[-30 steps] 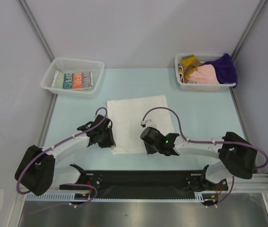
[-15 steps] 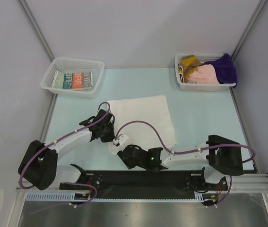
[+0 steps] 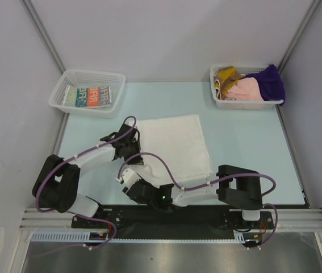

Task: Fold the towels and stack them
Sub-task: Fold the towel

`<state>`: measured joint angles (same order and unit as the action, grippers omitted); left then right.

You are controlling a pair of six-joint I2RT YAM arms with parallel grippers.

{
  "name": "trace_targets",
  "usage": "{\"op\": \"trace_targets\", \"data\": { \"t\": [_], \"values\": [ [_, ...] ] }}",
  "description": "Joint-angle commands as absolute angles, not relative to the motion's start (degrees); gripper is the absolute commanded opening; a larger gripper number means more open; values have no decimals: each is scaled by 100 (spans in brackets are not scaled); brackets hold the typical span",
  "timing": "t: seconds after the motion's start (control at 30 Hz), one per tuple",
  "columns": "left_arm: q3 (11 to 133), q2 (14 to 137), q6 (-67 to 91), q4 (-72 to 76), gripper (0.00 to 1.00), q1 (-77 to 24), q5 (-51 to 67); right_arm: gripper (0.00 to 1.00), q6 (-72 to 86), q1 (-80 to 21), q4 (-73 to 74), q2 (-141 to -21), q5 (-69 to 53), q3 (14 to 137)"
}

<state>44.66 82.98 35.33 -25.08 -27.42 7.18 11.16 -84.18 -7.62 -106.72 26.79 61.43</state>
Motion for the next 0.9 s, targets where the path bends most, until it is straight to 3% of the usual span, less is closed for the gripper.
{"op": "trace_targets", "data": {
  "t": [0.0, 0.37, 0.73, 0.87],
  "values": [
    [4737, 8507, 3252, -2268, 0, -2619, 1081, 45, 870, -8517, -1116, -10986, 3145, 6494],
    [4764, 8736, 3164, -2144, 0, -2549, 1222, 44, 905, -8552, -712, -11469, 4429, 6969],
    [4764, 8815, 3129, -2101, 0, -2505, 1274, 48, 931, -8543, -528, -11777, 4060, 7136],
    [4764, 8807, 3129, -2101, 0, -2487, 1266, 39, 1063, -8482, -317, -11865, 4140, 7198]
  ]
}}
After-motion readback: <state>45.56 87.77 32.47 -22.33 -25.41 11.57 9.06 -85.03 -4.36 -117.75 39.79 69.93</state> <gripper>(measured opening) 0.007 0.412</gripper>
